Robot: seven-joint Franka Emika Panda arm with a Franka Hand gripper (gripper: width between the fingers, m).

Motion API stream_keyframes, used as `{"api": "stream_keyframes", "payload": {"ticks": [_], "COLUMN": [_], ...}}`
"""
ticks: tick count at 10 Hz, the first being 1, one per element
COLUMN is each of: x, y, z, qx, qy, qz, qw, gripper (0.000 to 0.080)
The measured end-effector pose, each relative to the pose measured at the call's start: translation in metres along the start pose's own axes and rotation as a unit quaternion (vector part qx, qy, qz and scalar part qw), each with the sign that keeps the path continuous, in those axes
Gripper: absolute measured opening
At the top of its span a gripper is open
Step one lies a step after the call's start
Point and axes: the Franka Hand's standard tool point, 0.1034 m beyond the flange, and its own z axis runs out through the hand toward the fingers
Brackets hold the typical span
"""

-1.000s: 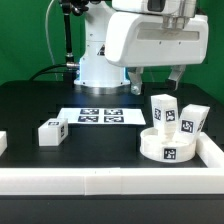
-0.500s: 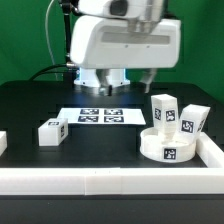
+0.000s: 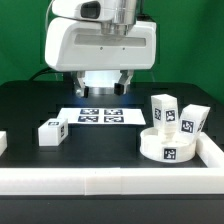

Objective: Assemble stool

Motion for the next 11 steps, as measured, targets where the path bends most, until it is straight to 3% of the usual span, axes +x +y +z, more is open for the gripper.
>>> {"api": "stream_keyframes", "payload": {"ticks": [2,4,8,9,10,11], "x": [-0.002,-0.025,-0.023,-0.027,-0.039,-0.051], "y": [0.008,0.023,0.02,0.02,0.032,0.048], "z": [-0.001,0.01,0.013,0.015,0.018,0.026], "qx": [-0.003,0.003,0.013,0.028,0.055,0.064], "qy": [0.002,0.002,0.002,-0.004,-0.016,-0.024], "qz": [0.015,0.145,0.264,0.295,0.327,0.333], "qw": [1.0,0.989,0.965,0.955,0.943,0.94], "gripper": [0.0649,0.0649,0.0649,0.0649,0.0649,0.0649]}}
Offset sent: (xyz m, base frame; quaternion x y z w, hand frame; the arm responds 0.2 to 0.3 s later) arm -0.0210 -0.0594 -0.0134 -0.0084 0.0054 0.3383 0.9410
